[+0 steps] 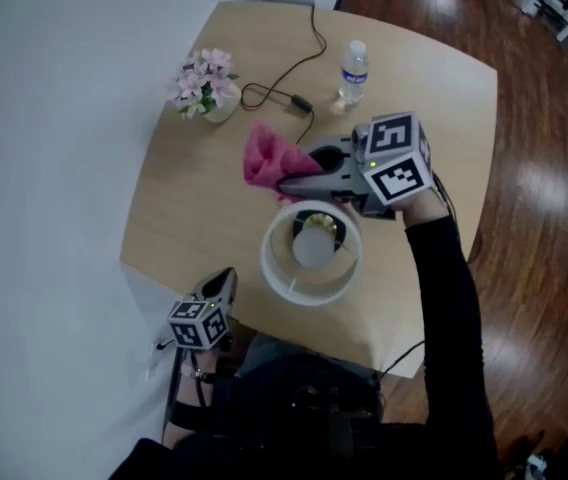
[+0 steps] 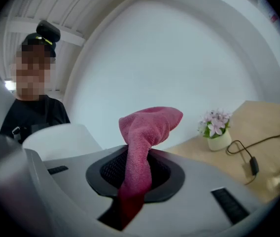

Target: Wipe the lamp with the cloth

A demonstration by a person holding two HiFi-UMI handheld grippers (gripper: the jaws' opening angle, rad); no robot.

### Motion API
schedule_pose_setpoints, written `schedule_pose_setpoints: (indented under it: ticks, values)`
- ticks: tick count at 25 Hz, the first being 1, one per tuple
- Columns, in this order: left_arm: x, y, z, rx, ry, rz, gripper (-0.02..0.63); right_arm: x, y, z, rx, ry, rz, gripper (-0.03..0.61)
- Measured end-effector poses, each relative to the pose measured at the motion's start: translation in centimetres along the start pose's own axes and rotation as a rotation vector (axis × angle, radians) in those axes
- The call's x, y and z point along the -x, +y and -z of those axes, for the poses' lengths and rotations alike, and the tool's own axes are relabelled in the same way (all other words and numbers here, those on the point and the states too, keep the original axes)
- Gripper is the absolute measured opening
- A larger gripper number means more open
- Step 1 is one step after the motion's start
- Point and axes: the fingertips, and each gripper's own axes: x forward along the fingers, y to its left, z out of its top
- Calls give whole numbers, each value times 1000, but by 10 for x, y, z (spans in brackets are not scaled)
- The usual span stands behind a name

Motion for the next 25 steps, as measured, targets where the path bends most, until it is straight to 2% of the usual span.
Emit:
schedule_pose_setpoints:
  ticks: [6,12,14,18,19,20,22,25]
  values:
    - [-2,5,6,19,-9,15,5,7,-45,37,-108,15,99,74]
    - [0,12,14,55,-24,15,5,4,-78,74,-169,116,174,73]
    - [1,15,15,67,-28,12,5,4,-90,87,-174,189,226,73]
    - [2,18,18,85,-37,13,5,14,-118,132,-94,474,376,74]
    - [2,18,19,92,-39,15,5,20,-123,134,-83,497,405,74]
    - [2,19,21,96,-41,17,5,26,-125,126,-80,477,421,74]
    - [2,21,23,94,-42,19,5,32,-116,83,-86,338,376,74]
    - [1,23,23,92,-46,26,5,20,-70,-1,-54,116,142,74]
